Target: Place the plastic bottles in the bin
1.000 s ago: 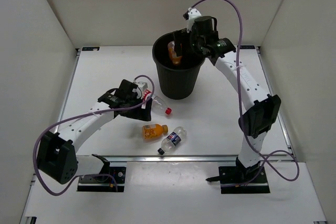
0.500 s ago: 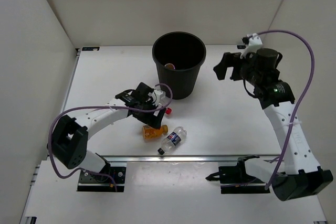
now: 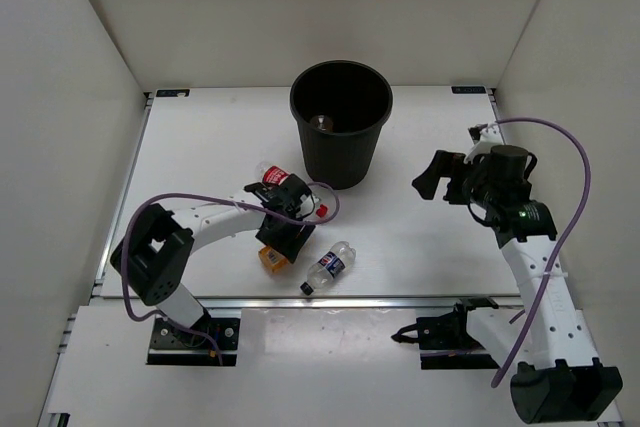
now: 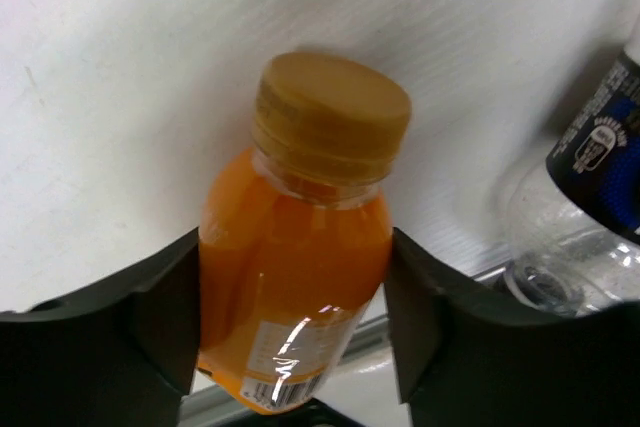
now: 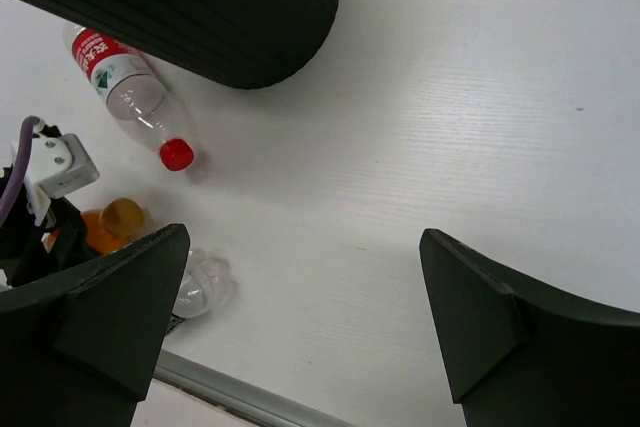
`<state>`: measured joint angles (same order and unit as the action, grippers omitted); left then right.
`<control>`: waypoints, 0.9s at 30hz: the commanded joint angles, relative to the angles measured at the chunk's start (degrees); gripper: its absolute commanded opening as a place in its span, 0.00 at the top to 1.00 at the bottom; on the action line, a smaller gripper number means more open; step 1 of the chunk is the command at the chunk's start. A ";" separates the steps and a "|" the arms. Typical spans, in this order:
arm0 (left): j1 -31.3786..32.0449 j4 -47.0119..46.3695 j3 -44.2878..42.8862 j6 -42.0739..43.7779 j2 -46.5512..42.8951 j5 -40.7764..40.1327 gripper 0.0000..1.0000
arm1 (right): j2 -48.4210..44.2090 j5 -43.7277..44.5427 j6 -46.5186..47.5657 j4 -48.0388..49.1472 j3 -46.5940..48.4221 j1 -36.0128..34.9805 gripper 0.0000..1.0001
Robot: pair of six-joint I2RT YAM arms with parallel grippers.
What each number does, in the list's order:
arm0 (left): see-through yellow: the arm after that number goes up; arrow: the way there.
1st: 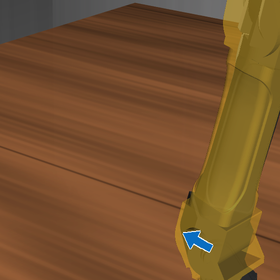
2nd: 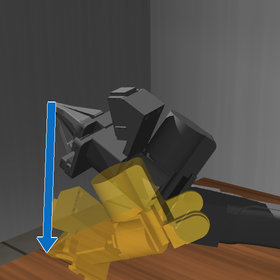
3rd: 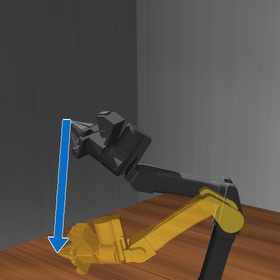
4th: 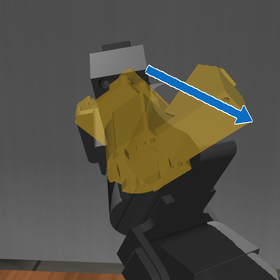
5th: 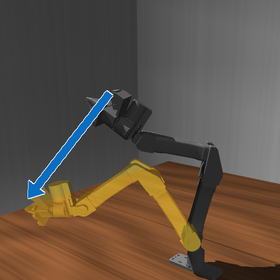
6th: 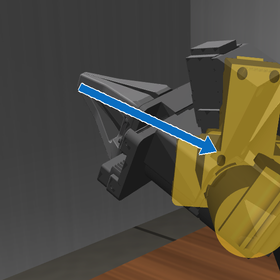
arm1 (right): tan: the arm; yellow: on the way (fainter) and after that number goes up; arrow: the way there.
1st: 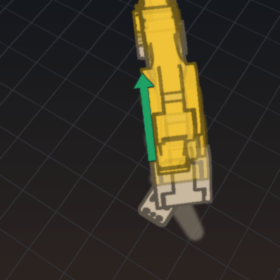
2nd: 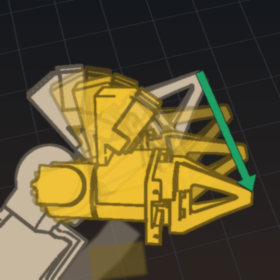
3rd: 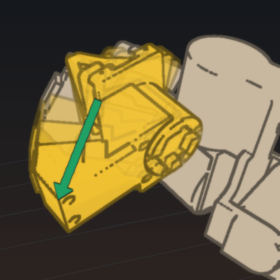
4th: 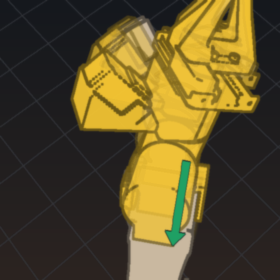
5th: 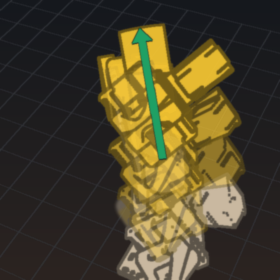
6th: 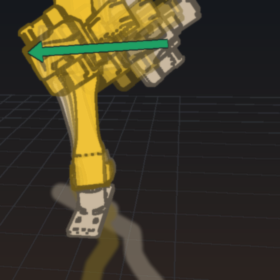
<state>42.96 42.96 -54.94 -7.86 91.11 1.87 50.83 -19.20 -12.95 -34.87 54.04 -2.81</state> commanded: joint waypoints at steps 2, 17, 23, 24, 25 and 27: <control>-0.41 3.61 -3.33 -0.67 0.64 -3.98 0.47 | -3.53 -0.84 -3.31 0.51 -3.06 -0.09 0.03; -4.56 -2.48 -39.44 -2.70 -13.43 -9.95 0.49 | -7.67 2.77 -12.45 1.46 -17.91 -8.52 0.01; -3.67 -15.00 -54.12 -2.95 3.52 -10.65 0.44 | -10.82 1.62 -16.67 7.08 -22.65 -12.31 0.00; -3.76 -15.62 -55.27 -3.65 5.55 -11.44 0.42 | -10.92 1.80 -18.24 7.88 -23.19 -13.44 0.01; -4.11 -14.58 -58.41 -4.53 8.61 -11.10 0.38 | -11.45 1.71 -19.29 9.37 -24.06 -14.76 0.01; -5.16 -12.73 -64.04 -7.86 13.72 -8.74 0.16 | -11.45 4.06 -22.01 10.88 -24.77 -17.83 0.01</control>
<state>38.79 29.06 -115.20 -11.90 96.84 -8.05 40.03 -16.91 -29.85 -29.91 30.02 -17.69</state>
